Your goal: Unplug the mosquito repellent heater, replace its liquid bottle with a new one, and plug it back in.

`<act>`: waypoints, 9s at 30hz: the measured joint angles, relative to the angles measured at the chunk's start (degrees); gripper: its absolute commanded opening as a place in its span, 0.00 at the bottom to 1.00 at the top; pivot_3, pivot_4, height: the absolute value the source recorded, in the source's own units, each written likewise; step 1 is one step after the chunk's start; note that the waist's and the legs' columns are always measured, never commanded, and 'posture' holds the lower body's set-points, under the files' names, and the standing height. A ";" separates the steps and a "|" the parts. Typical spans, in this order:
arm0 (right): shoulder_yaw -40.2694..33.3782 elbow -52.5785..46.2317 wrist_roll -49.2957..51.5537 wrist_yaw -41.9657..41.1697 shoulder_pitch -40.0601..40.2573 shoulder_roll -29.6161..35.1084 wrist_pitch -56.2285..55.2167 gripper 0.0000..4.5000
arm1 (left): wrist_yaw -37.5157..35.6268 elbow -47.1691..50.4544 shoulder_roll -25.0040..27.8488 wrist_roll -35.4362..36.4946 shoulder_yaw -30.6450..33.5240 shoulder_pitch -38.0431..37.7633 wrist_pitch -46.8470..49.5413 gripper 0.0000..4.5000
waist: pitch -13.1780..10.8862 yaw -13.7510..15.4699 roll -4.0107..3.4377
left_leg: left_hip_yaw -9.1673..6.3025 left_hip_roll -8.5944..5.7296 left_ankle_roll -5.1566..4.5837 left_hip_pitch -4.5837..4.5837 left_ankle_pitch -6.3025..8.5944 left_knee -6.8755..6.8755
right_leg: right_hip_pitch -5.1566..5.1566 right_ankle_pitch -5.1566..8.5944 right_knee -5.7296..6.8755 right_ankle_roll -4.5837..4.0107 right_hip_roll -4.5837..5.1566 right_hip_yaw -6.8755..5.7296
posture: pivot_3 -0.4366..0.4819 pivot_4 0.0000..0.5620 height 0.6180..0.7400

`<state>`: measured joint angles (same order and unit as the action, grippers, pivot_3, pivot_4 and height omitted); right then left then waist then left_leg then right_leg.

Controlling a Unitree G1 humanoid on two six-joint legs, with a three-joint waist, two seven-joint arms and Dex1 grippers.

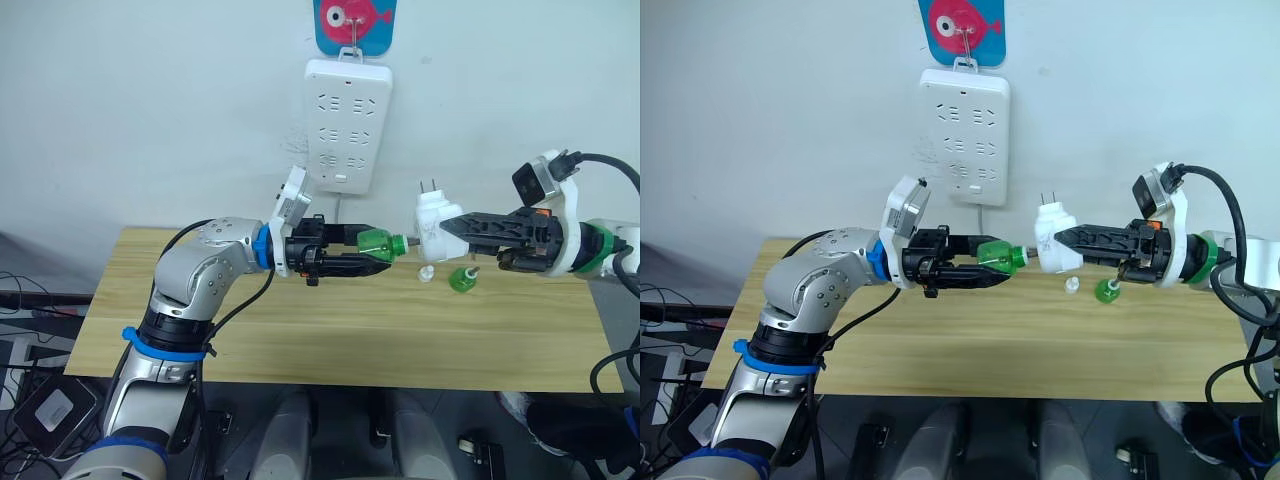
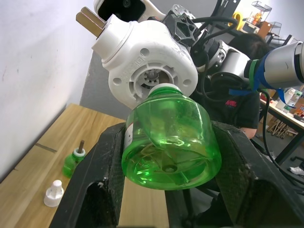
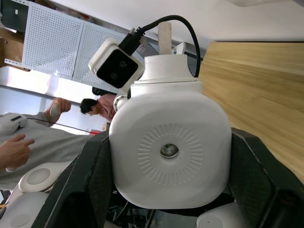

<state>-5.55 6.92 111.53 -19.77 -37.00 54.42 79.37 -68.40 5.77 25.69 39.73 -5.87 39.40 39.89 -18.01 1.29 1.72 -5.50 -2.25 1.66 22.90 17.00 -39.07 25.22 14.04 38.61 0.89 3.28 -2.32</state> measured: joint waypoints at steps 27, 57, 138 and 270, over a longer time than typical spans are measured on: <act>0.15 -0.34 -0.05 -0.12 -0.23 0.12 -0.13 0.66 | -1.07 -1.18 -0.15 -2.52 -0.55 0.45 -3.10 0.50 | 0.00 0.00 0.00 | 0.00 0.00 0.00 0.00 0.00 0.00 | 0.00 0.00 -0.01 0.00 0.00 0.00 | 0.53 0.58 1.00; 2.20 -4.54 -0.12 5.14 -1.35 -1.88 -3.66 0.66 | -0.88 -1.83 -2.01 -3.76 -1.04 1.12 -2.97 0.50 | -0.03 -0.06 0.04 | 0.00 0.01 0.00 0.00 0.00 0.01 | 0.00 0.00 -0.02 0.00 0.00 -0.01 | 0.52 0.58 1.00; 4.71 -11.37 -1.80 6.56 -5.80 -11.27 -11.92 0.01 | -0.58 1.58 2.34 -4.65 -3.23 -3.29 -3.28 0.50 | -0.05 -1.07 0.06 | -0.09 0.02 0.02 -0.05 -0.02 0.01 | -0.03 0.00 -0.03 0.00 -0.02 -0.04 | 0.53 0.54 1.00; 5.07 -18.12 -15.06 31.64 4.81 -13.83 -12.64 0.67 | 10.48 -5.02 3.10 -44.87 -14.62 -3.12 -36.27 1.00 | 0.10 -0.08 0.04 | 0.10 -0.03 0.01 -0.07 -0.02 -0.02 | 0.06 -0.03 0.22 0.04 0.08 -0.03 | 0.54 0.47 1.00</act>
<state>-0.48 -11.19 96.47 11.87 -32.20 40.60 66.73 -57.92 0.75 28.79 -5.14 -20.49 36.28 3.63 -17.91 1.21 1.77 -5.40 -2.28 1.67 22.83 16.98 -39.09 25.28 14.01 38.83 0.93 3.36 -2.35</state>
